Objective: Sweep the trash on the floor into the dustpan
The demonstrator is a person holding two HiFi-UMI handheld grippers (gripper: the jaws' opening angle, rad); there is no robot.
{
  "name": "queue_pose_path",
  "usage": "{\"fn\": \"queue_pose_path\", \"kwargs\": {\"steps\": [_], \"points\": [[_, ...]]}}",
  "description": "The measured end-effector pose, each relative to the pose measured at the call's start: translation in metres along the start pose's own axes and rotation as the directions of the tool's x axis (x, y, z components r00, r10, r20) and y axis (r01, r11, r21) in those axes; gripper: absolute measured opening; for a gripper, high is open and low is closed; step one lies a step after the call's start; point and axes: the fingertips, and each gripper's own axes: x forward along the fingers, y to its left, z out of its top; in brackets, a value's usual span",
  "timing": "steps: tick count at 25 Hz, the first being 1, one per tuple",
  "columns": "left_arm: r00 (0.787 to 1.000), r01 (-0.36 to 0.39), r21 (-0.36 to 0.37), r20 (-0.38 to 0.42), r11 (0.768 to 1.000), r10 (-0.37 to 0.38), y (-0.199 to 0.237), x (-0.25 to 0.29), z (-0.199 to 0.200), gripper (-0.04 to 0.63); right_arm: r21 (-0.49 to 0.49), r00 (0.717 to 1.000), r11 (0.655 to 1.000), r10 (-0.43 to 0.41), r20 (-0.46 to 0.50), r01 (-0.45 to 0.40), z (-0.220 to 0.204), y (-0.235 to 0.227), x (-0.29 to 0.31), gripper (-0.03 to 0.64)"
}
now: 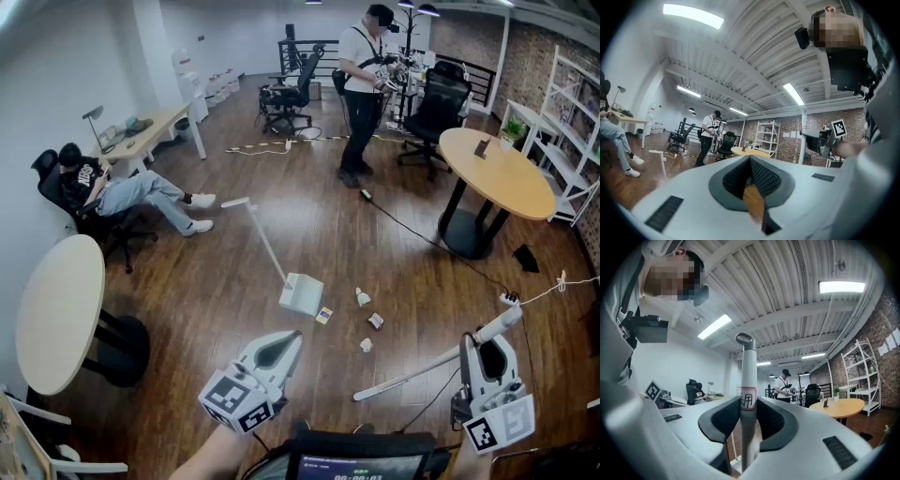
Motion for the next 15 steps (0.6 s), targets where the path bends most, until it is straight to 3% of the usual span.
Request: {"fn": "queue_pose_path", "kwargs": {"steps": [15], "points": [[1.0,-0.002,-0.013,0.009,1.0,0.002,0.091,-0.04,0.0,0.011,0.001,0.999,0.999,0.051,-0.003,-0.051,-0.025,0.077,0.076,0.135]]}}
